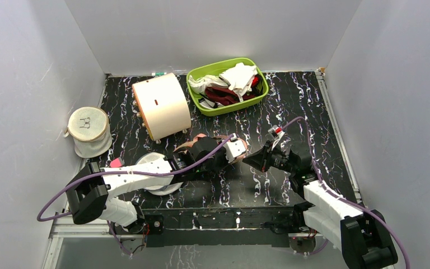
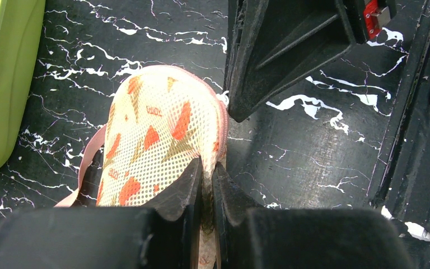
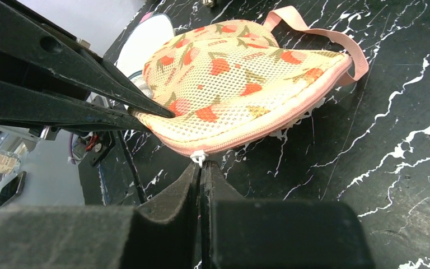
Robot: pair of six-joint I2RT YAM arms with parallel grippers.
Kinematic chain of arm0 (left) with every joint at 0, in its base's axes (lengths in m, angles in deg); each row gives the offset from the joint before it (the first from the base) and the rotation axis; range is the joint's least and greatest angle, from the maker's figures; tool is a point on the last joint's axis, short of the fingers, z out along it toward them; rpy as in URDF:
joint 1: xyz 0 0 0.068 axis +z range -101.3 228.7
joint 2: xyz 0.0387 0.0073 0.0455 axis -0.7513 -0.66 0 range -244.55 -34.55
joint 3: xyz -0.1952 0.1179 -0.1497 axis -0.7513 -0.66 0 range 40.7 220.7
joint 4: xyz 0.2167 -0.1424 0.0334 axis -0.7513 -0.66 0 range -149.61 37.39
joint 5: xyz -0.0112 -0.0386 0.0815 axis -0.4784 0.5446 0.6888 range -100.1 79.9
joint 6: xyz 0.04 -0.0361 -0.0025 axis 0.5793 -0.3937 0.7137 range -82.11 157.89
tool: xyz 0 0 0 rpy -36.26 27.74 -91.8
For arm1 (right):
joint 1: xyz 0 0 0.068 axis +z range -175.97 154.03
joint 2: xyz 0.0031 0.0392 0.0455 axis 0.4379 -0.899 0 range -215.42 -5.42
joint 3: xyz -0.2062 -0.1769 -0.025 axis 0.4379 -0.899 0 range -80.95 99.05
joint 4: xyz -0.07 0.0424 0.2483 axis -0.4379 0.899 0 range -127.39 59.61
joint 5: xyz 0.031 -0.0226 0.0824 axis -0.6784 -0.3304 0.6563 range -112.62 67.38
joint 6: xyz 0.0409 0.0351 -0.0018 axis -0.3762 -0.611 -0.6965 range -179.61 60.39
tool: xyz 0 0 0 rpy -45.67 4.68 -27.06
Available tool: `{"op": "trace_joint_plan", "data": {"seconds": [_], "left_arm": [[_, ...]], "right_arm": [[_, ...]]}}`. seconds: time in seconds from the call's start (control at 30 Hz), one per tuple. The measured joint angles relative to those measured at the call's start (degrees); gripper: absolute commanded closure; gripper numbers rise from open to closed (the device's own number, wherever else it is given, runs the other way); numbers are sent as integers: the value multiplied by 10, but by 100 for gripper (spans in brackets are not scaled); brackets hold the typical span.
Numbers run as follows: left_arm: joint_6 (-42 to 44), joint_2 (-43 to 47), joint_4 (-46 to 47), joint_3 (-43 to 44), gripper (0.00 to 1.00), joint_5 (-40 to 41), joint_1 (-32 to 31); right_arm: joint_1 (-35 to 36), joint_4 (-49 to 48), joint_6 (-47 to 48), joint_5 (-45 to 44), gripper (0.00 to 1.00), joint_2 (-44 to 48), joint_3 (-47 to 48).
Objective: Unzip the laundry bag and remove the bra
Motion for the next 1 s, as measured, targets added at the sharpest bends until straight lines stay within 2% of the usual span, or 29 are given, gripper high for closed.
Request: {"op": "trace_joint_plan", "data": {"seconds": [0.2,0.33,0.4,0.43,0.5,0.6,0.7,0.8,0.83,0.93,1.0], "left_arm": [[4,0,0,0,100,-1,0],[15,-7,0,1,100,-22,0],[19,-29,0,2,100,-43,0],[20,-38,-1,4,96,-48,0],[20,-66,-13,13,78,-59,0],[23,-80,-21,17,64,-63,0],[23,-81,-34,17,53,-67,0],[16,-81,-39,17,46,-74,0],[10,-81,-40,17,39,-77,0],[-20,-80,-43,19,29,-88,0],[-50,-78,-42,19,27,-96,0]], "right_arm": [[0,68,6,-68,100,24,9],[1,151,20,-184,100,26,35],[1,178,27,-197,100,14,41],[1,195,28,-198,100,13,42],[1,229,17,-198,100,25,43],[0,265,6,-191,100,40,44],[-1,305,1,-172,100,43,55],[1,323,1,-153,100,49,63],[2,327,1,-148,100,53,64],[8,341,1,-130,100,67,64],[11,344,1,-122,100,72,64]]}}
